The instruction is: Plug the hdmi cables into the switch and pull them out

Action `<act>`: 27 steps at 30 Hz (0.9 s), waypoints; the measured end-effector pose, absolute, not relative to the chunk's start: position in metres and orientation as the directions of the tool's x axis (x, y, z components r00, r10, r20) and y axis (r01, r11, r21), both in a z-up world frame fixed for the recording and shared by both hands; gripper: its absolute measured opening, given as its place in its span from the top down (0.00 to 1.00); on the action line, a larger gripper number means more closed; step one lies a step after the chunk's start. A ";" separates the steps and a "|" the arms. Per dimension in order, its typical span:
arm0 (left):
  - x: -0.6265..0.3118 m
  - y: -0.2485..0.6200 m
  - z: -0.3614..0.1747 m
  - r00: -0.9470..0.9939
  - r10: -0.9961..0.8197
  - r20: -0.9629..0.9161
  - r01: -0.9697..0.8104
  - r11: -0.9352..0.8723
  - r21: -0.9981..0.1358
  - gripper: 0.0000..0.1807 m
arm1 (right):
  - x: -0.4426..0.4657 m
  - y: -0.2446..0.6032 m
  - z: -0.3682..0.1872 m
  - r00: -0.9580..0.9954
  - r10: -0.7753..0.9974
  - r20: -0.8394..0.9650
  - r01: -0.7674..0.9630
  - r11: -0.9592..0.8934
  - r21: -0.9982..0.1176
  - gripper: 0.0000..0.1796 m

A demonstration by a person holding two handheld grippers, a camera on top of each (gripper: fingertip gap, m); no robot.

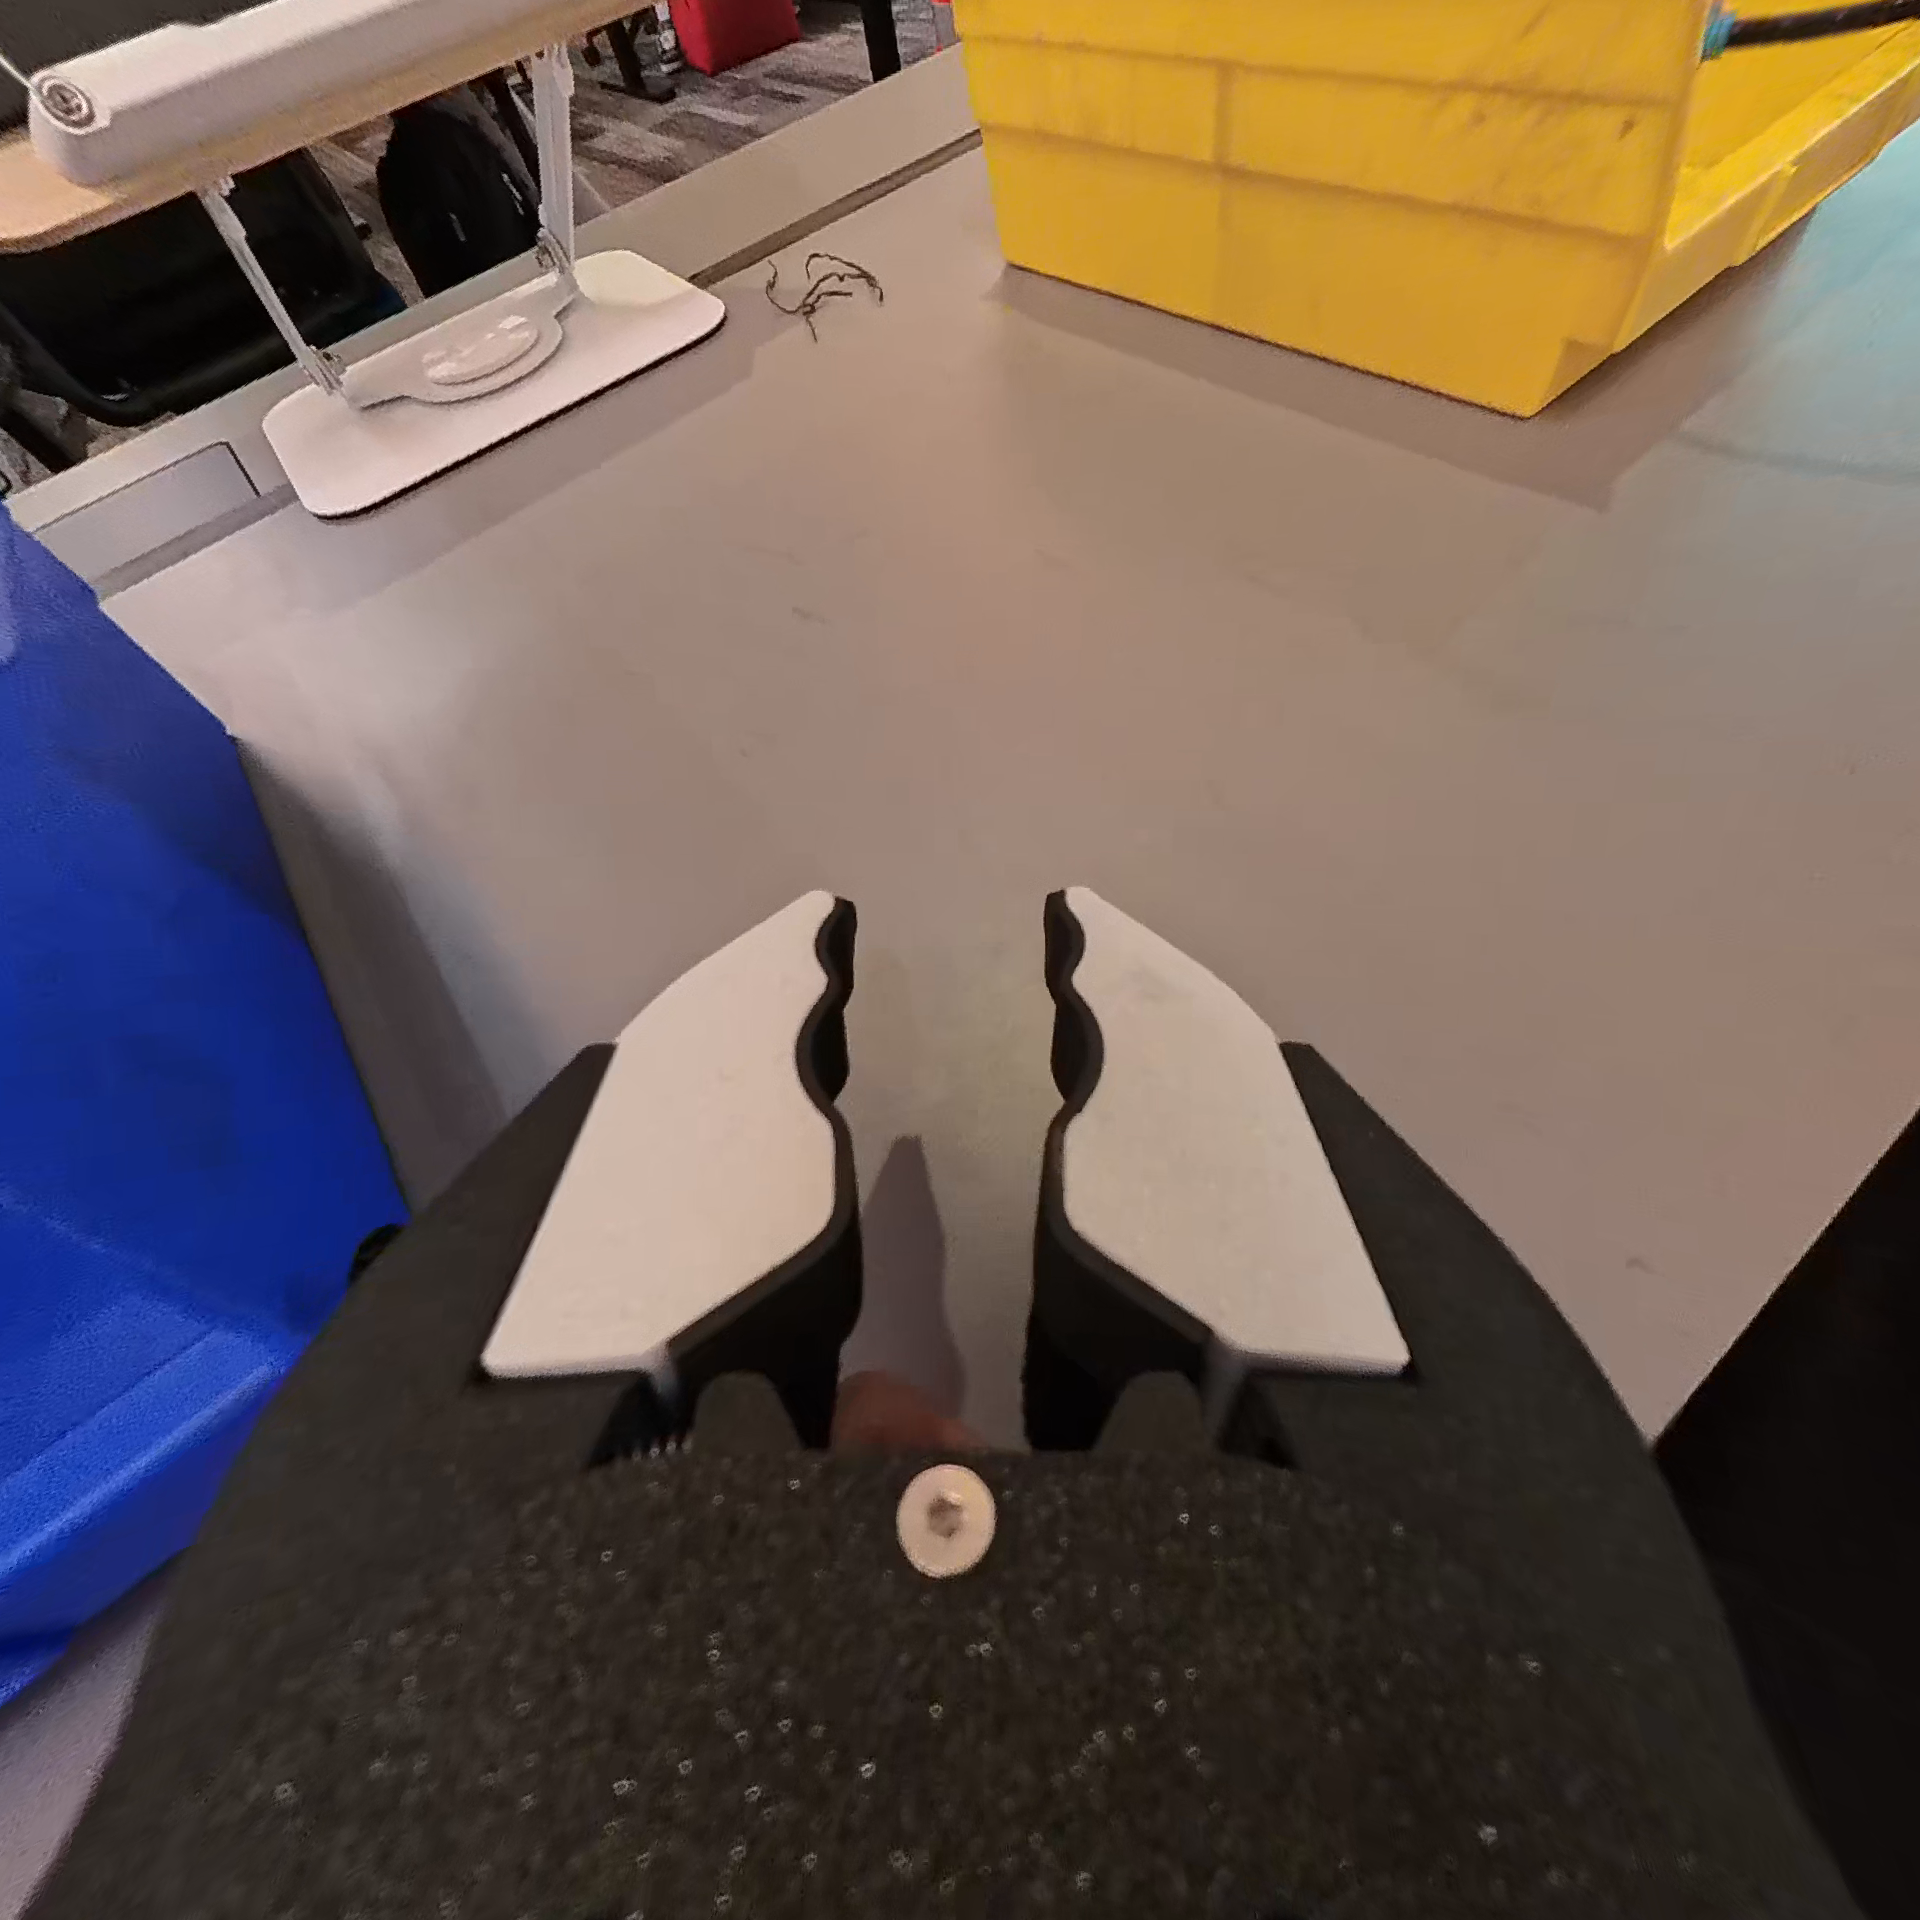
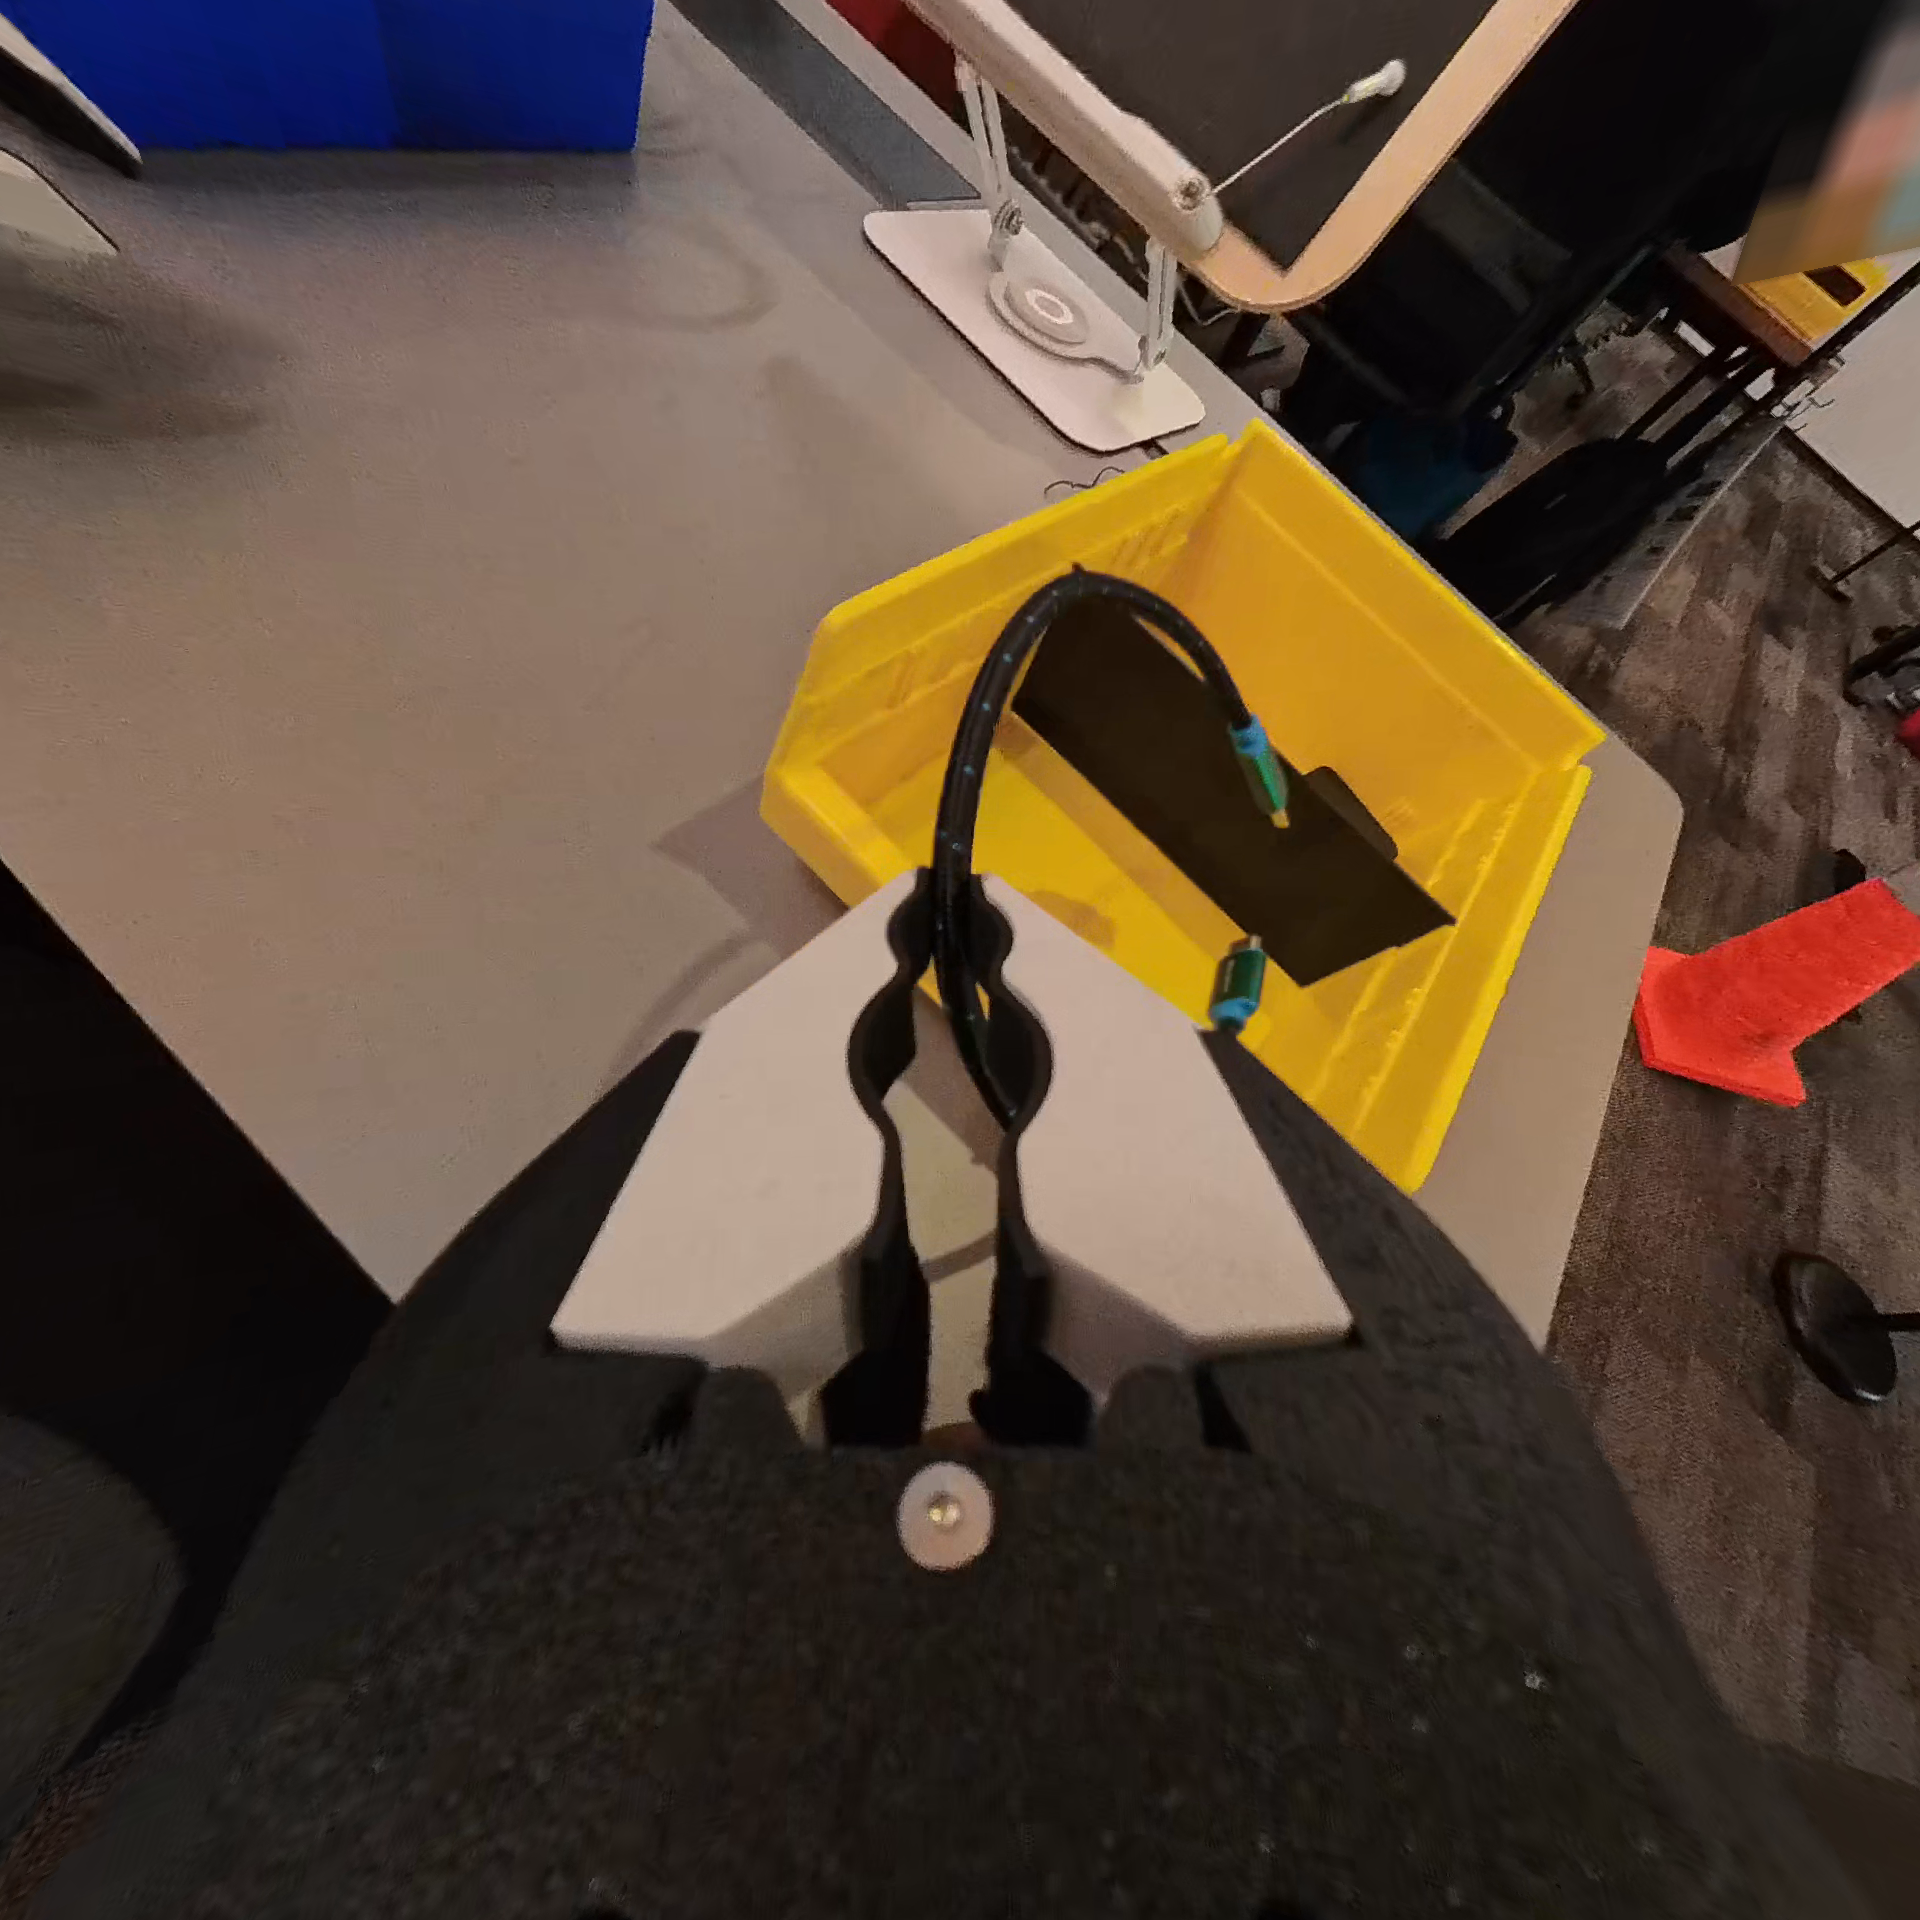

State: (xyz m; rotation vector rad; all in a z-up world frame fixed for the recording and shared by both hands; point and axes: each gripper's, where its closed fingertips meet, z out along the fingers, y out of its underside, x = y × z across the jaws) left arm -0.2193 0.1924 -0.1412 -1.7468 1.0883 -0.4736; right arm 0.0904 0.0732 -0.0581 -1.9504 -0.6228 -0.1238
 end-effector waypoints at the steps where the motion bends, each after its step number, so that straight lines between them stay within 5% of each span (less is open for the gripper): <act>1: -0.218 0.192 -0.141 0.518 -0.841 -0.156 -0.452 -0.115 -0.885 0.81 | 0.089 0.073 -0.060 0.861 0.375 0.344 0.472 -0.337 -0.815 0.97; 8: -0.204 0.184 -0.140 0.485 -0.859 -0.166 -0.461 -0.090 -0.883 0.81 | 0.099 0.121 -0.090 0.797 0.474 0.374 0.599 -0.541 -0.591 0.97; 17: -0.208 0.181 -0.140 0.480 -0.856 -0.193 -0.475 -0.068 -0.878 0.81 | 0.071 0.166 -0.170 0.796 0.602 -0.060 0.535 -0.747 -0.394 0.92; 22: -0.220 0.186 -0.144 0.497 -0.845 -0.196 -0.484 -0.082 -0.871 0.81 | 0.063 0.175 -0.156 0.786 0.583 -0.204 0.401 -0.733 -0.549 0.85; 27: -0.231 0.188 -0.132 0.531 -0.828 -0.180 -0.451 -0.097 -0.887 0.81 | 0.095 0.176 -0.059 0.871 0.472 -0.134 0.154 -0.523 -0.839 0.81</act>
